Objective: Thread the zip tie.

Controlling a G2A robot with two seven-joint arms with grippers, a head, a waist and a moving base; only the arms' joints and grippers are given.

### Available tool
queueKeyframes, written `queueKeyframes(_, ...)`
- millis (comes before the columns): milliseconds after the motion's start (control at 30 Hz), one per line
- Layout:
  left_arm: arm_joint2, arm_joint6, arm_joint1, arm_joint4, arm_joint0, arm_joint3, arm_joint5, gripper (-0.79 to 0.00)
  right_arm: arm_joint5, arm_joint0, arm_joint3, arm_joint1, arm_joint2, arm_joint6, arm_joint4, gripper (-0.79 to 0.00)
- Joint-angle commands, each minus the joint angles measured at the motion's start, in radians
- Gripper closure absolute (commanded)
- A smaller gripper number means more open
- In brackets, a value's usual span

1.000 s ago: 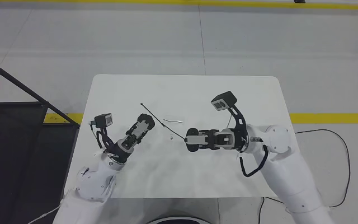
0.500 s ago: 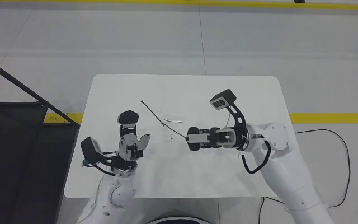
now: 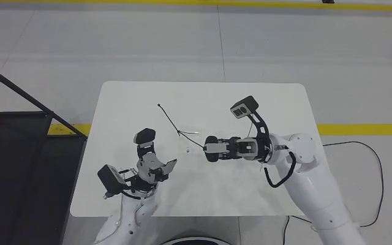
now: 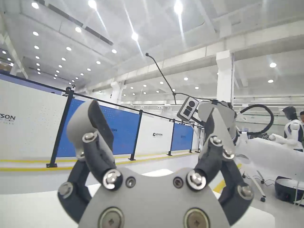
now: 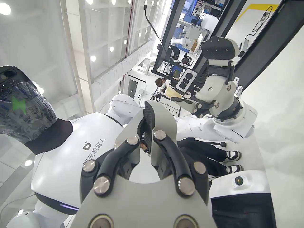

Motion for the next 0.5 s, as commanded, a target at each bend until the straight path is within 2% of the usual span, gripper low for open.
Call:
queueKeyframes(0, 0.0, 0.04, -0.001, 0.087, -0.002, 0.0, 0.12, -0.785, 0.012, -0.007, -0.013, 0.0, -0.001, -0.017, -0.005, 0.0)
queueKeyframes(167, 0.028, 0.116, -0.009, 0.165, -0.022, 0.039, 0.262, -0.785, 0.048, -0.003, -0.013, -0.002, -0.006, -0.01, 0.0, 0.0)
queueKeyframes(267, 0.037, 0.141, -0.014, 0.15, -0.037, 0.054, 0.303, -0.505, 0.067, 0.002, -0.008, -0.003, -0.011, -0.005, 0.003, 0.0)
queueKeyframes(300, 0.041, 0.147, -0.016, 0.136, -0.042, 0.057, 0.307, -0.366, 0.07, 0.004, -0.005, -0.004, -0.012, -0.005, 0.002, 0.0)
queueKeyframes(467, 0.054, 0.174, -0.025, 0.087, -0.063, 0.074, 0.344, -0.234, 0.084, 0.015, 0.004, -0.007, -0.023, -0.007, -0.005, 0.0)
